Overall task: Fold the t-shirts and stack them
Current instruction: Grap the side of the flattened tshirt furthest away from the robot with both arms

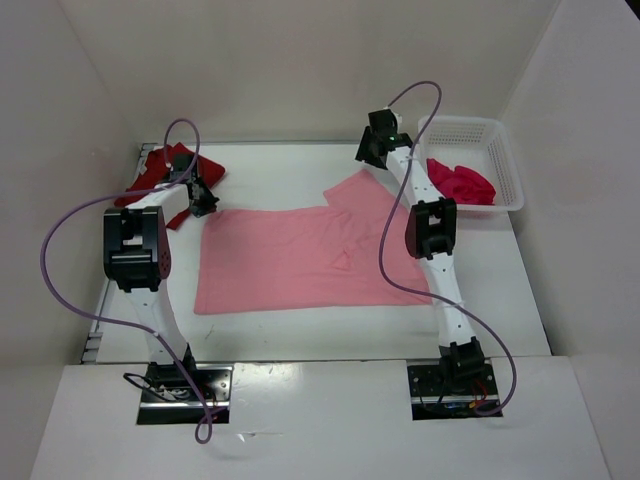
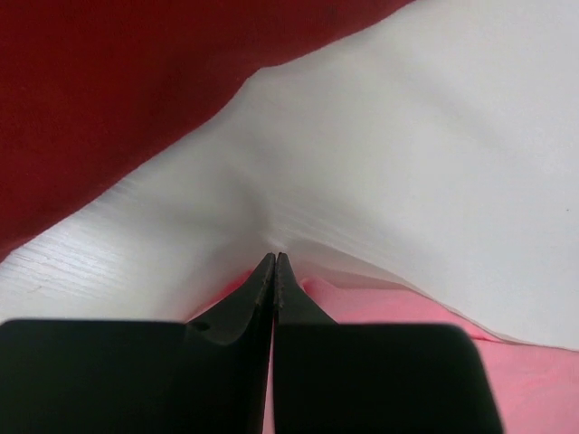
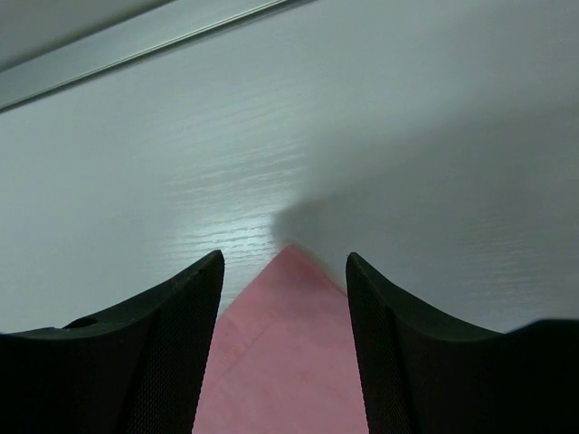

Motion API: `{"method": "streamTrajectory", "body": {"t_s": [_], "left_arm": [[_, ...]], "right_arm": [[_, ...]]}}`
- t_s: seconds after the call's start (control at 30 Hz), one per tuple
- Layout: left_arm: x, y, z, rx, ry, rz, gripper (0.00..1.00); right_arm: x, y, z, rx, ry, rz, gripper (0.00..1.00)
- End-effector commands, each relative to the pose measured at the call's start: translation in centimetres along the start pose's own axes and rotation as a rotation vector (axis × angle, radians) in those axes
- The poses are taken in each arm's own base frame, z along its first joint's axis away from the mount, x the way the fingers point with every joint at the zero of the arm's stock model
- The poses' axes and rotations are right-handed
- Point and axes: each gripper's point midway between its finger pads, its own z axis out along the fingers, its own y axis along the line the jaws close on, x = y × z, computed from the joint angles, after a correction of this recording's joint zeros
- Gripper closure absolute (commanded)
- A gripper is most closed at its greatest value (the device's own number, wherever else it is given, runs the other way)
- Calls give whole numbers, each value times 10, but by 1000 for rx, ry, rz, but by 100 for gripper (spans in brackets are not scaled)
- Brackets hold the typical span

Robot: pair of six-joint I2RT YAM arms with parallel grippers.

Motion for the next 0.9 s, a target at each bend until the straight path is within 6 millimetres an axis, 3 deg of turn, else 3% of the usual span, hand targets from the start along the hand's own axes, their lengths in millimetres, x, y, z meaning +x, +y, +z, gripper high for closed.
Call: {"method": "streamTrajectory", "body": {"t_s": [0.0,0.27,0.4,0.43,0.53,0.6,0.63,0.73,0.87], "left_arm": [[-20,-16,-19,63,-62,-7,100],[-14,-20,-16,71,-46,-9,100],[-14,-20,-16,71,-46,-8,100],[-14,-20,-16,71,-46,-8,100],[-13,-20,-19,71,-47,-8,100],[-13,-20,-19,71,-48,-8,100],[-13,-20,-19,71,-48,-8,100],[-16,-21,-22,76,-55,-9,100],[-20,-21,-25,73,-71,11,100]], "right_arm": [[-3,-5,1,13,-4,-26,38],[20,4,12,-31,54,-27,41],[25,6,16,-46,64,-18,50],[28,6,19,-45,67,-18,59],[29,6,21,-44,68,3,75],[27,7,19,-44,68,14,81],[22,10,17,-50,56,25,89],[0,17,1,-64,10,31,98],[-17,25,-26,-89,1,33,100]]}}
